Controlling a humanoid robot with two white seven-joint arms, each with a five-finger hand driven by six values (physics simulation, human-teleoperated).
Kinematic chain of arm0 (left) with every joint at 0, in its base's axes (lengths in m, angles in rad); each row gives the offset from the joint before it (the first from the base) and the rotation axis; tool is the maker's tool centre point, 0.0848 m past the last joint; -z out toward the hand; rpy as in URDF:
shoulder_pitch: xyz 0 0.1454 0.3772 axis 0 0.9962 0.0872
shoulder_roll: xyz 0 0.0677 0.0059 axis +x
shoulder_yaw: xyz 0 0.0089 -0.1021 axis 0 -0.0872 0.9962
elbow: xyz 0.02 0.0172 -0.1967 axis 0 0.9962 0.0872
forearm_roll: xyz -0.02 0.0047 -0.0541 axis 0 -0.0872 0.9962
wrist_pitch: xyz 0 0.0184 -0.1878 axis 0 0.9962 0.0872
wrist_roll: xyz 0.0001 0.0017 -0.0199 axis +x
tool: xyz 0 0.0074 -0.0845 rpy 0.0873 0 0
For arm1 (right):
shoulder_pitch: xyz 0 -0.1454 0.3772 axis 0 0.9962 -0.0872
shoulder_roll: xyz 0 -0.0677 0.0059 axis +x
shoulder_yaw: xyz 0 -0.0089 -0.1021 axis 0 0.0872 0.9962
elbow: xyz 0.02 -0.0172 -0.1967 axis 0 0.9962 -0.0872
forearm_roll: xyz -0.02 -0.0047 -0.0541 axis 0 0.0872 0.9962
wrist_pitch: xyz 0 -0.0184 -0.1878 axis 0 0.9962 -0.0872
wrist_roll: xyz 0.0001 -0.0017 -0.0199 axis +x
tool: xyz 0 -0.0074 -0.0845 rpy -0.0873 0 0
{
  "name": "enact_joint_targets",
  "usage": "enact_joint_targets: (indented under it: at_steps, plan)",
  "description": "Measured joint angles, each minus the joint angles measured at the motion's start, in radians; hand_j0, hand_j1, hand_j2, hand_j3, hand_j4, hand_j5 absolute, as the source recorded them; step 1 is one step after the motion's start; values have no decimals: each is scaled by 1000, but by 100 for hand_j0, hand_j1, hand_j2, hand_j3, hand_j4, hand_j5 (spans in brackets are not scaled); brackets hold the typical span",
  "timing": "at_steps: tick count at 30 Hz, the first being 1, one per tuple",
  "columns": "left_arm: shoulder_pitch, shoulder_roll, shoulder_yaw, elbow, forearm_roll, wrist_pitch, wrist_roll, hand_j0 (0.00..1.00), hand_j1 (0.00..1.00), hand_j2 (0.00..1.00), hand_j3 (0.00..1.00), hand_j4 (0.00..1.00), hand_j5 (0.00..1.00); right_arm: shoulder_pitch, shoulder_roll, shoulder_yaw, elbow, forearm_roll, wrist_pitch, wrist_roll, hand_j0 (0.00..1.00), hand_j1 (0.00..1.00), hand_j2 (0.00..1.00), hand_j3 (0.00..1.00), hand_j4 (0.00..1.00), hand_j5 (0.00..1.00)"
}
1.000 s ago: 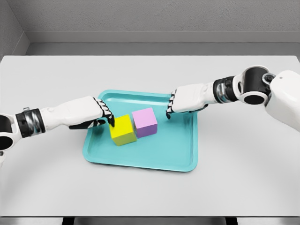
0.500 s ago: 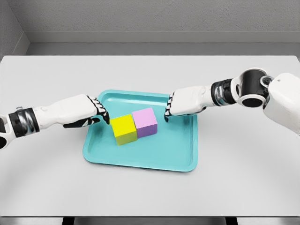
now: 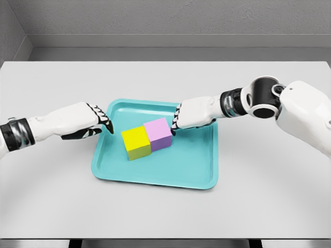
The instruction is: Push two cubes
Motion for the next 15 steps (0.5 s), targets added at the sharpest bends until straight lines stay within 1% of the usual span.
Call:
enact_joint_targets:
  at_steps: [3, 4, 6, 8, 9, 10, 11, 13, 15]
  plan:
    - [0, 5, 10, 4, 0, 0, 0, 54, 54, 54, 54, 54, 54, 0, 8, 0, 2, 1, 0, 0, 73, 73, 73, 73, 73, 73]
    - [0, 6, 12, 6, 0, 0, 0, 56, 56, 56, 56, 56, 56, 0, 11, 1, 3, 1, 0, 0, 73, 73, 73, 73, 73, 73]
    - [0, 8, 20, 14, 1, 0, 0, 58, 58, 58, 58, 58, 58, 0, 7, 1, 4, 2, 0, 0, 73, 73, 73, 73, 73, 73]
    - [0, 13, 27, 19, 5, 0, 1, 59, 59, 59, 59, 59, 59, -5, -20, -1, 3, 7, 0, 0, 73, 73, 73, 73, 73, 73]
    - [0, 16, 32, 21, 11, 0, 1, 61, 61, 61, 61, 61, 61, -8, -36, -4, 2, 8, 0, 0, 73, 73, 73, 73, 73, 73]
    - [0, 19, 38, 23, 16, 0, 1, 73, 73, 73, 73, 73, 73, -12, -51, -6, 0, 8, 0, 0, 73, 73, 73, 73, 73, 73]
    - [0, 21, 47, 29, 22, 0, 2, 100, 100, 100, 100, 100, 100, -17, -66, -7, -1, 7, 0, 0, 73, 73, 73, 73, 73, 73]
    - [11, 25, 61, 60, 52, 0, 5, 100, 100, 100, 100, 100, 100, -25, -103, -16, -21, 3, 0, 0, 73, 73, 73, 73, 73, 73]
    - [17, 31, 84, 102, 78, 0, 6, 100, 100, 100, 100, 100, 100, -23, -160, -42, -73, -13, 0, 0, 74, 74, 74, 74, 74, 74]
